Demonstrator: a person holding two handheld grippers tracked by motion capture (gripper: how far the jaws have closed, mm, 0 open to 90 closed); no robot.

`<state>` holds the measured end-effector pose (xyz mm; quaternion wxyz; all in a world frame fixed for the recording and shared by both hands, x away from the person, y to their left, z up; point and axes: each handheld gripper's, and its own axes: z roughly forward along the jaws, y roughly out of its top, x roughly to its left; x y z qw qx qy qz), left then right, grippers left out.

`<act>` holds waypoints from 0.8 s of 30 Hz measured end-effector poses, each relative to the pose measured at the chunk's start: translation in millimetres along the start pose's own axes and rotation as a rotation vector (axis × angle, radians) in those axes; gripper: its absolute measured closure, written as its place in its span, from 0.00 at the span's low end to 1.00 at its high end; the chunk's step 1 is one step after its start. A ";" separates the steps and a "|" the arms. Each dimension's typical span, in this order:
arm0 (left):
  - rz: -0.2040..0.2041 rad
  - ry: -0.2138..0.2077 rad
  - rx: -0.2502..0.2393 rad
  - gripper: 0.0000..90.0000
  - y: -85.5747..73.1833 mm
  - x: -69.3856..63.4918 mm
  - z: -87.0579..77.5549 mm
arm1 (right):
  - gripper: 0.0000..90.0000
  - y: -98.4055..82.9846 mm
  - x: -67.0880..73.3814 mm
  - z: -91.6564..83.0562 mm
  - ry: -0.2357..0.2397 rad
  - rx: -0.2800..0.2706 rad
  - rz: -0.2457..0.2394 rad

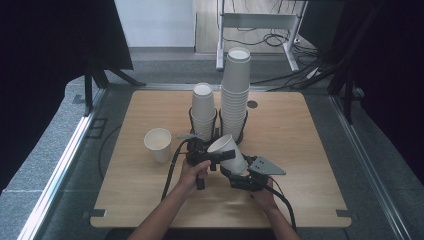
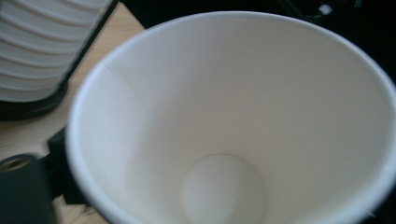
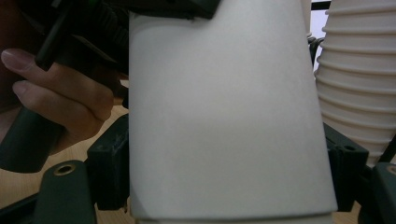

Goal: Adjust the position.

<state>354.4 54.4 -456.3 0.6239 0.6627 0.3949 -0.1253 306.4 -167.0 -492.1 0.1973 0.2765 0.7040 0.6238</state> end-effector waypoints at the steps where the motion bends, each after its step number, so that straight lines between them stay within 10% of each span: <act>1: 0.011 0.006 -0.001 0.12 -0.3 -0.6 -0.4 | 0.25 -0.2 0.0 0.5 0.002 0.003 0.000; 24: 0.202 0.076 -0.023 0.14 -6.2 -19.5 -10.2 | 0.19 -3.7 4.3 3.6 0.022 0.087 -0.037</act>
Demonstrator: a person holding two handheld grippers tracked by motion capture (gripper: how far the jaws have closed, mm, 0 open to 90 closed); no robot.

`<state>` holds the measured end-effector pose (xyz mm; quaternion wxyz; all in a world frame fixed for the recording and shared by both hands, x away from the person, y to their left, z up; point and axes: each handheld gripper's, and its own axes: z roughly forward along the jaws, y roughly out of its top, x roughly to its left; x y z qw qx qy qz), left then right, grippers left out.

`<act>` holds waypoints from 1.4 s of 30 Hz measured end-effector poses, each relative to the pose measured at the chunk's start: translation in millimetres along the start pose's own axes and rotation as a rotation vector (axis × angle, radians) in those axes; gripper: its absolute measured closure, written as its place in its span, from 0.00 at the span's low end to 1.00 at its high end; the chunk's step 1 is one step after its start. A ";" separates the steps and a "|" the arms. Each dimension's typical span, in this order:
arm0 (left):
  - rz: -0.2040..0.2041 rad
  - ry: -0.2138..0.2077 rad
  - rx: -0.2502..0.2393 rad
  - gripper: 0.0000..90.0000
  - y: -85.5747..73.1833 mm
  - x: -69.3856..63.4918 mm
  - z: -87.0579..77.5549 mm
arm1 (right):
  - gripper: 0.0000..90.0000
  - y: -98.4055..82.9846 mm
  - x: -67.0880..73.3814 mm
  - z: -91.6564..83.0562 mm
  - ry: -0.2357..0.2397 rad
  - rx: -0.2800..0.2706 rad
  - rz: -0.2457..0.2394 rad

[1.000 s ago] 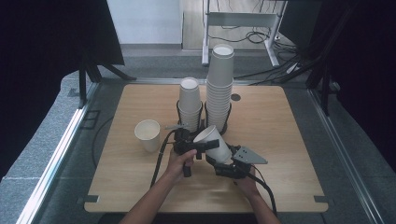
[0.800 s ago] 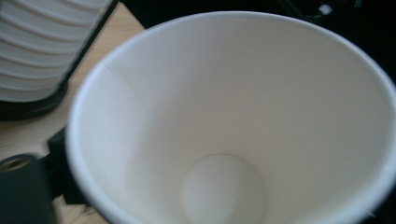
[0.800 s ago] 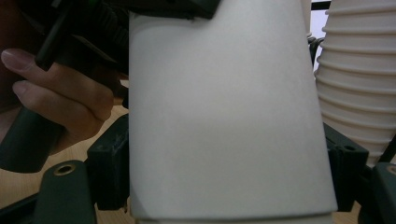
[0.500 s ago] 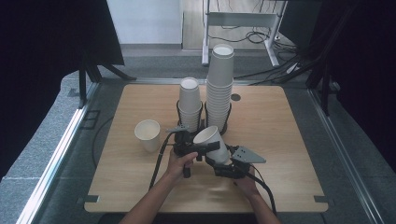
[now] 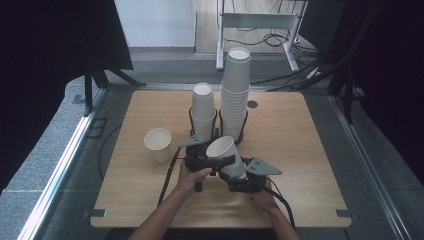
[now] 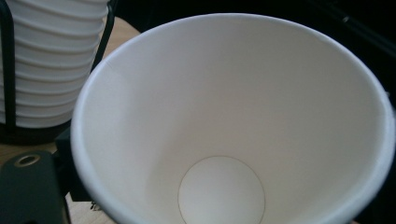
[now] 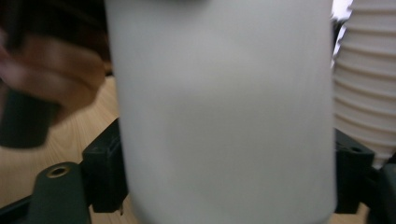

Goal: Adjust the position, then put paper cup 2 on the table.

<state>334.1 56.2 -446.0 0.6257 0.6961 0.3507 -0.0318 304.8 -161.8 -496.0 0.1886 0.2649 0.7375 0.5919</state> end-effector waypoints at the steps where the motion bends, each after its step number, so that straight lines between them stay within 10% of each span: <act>1: 0.008 0.005 -0.003 0.14 0.0 -0.4 -1.1 | 0.19 -1.0 0.5 0.8 0.001 0.007 0.000; 25: 0.142 0.213 -0.027 0.14 3.7 4.1 -30.5 | 0.15 -8.6 -0.3 5.5 0.007 0.101 -0.017; 42: 0.257 0.467 0.047 0.14 -4.8 10.3 -26.7 | 0.15 -12.6 -0.3 6.8 0.002 0.127 -0.029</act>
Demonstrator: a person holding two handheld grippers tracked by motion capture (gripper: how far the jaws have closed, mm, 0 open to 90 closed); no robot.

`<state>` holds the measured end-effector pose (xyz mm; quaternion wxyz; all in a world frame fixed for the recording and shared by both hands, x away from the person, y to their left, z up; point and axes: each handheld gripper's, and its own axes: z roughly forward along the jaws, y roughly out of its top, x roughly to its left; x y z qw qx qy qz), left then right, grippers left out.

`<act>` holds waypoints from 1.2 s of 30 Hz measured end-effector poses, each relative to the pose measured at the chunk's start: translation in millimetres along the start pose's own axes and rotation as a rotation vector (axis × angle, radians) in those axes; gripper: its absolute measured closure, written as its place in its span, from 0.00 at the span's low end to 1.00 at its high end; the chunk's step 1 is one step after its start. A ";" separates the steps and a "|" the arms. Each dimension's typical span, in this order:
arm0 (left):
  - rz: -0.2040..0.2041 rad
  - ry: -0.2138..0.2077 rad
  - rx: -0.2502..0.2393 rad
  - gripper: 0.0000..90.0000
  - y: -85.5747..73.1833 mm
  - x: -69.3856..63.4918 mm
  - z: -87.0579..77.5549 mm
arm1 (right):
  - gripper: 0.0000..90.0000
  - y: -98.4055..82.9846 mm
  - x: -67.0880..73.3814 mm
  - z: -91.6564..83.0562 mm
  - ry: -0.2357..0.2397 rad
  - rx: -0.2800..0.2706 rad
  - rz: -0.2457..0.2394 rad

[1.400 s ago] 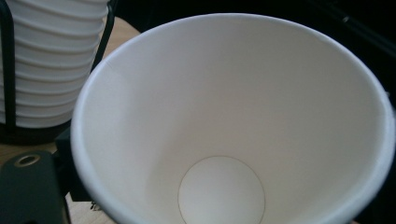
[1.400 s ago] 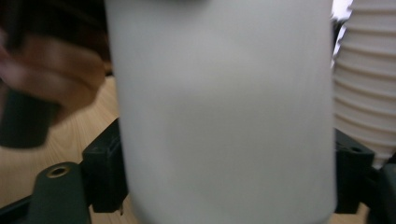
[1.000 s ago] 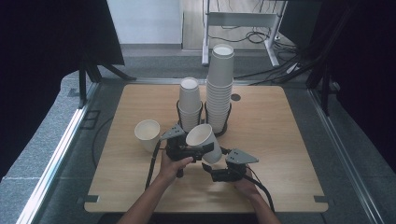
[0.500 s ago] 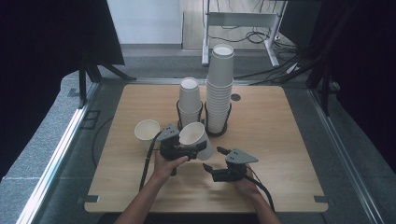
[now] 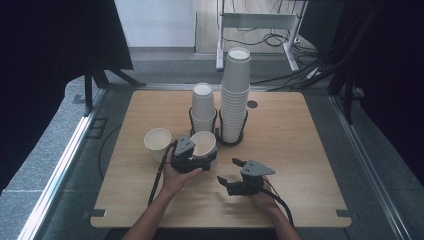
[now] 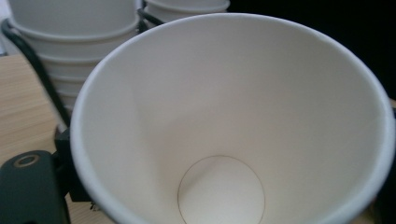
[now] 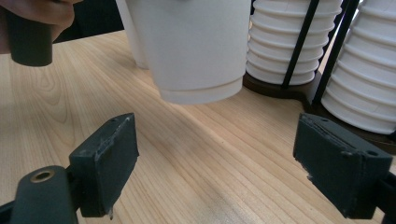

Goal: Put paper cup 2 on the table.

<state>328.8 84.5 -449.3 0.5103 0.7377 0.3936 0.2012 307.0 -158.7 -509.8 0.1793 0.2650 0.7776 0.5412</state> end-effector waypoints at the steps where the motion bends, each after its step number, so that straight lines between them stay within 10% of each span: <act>1: -0.003 0.009 0.001 0.14 -0.2 0.4 0.3 | 0.15 -0.3 0.0 0.3 0.001 0.001 0.000; 28: 0.114 0.265 0.112 0.13 -9.8 1.0 35.4 | 0.16 -2.8 2.2 3.2 0.013 0.019 -0.002; 36: 0.090 0.286 0.131 0.12 -12.4 5.7 43.4 | 0.16 -2.9 2.3 2.9 0.009 0.021 -0.002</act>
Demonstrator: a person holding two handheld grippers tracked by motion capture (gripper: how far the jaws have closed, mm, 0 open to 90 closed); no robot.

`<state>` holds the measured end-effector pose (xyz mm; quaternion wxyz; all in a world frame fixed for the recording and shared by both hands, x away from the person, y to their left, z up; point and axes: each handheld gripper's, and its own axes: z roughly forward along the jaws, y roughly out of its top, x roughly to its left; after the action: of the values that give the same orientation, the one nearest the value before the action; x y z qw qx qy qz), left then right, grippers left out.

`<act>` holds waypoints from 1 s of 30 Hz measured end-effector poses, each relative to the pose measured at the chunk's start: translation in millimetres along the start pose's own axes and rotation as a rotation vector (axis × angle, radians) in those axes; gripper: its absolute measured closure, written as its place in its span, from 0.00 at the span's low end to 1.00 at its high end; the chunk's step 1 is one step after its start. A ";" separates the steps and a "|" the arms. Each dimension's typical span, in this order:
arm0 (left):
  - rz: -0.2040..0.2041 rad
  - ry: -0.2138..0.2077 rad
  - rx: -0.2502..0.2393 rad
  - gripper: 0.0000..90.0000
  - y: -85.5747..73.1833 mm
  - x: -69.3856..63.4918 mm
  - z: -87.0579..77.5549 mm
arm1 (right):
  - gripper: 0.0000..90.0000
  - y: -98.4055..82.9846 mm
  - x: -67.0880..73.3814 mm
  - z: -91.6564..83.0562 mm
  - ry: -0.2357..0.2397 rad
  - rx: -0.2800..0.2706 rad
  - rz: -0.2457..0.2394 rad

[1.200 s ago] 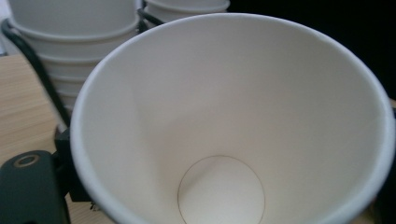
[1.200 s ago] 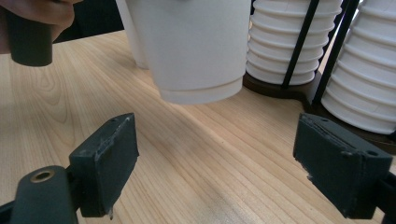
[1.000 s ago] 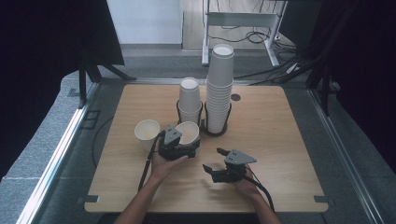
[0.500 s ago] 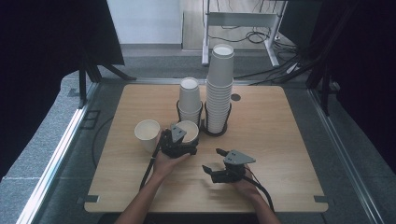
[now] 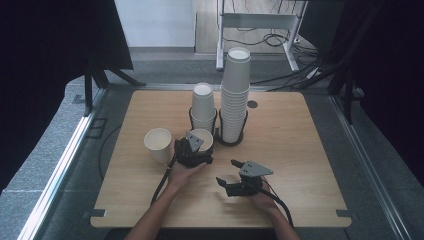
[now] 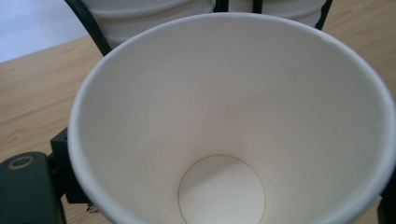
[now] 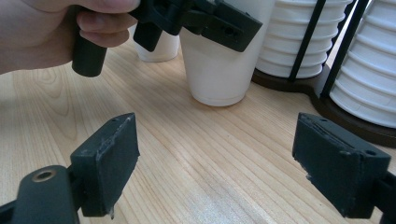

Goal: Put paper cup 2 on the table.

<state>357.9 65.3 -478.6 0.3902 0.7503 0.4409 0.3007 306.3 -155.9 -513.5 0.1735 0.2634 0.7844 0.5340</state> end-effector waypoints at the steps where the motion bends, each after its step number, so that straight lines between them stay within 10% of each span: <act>1: -0.001 0.002 0.000 0.12 0.0 0.0 0.1 | 0.16 0.0 0.0 -0.1 0.001 -0.001 -0.001; 30: -0.013 0.056 -0.042 0.00 3.5 0.8 -49.2 | 0.16 3.3 -0.8 -5.3 0.012 -0.031 -0.001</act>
<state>320.6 80.7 -450.2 0.3954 0.7304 0.4500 0.3281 304.7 -159.4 -508.5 0.1730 0.2570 0.7774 0.5474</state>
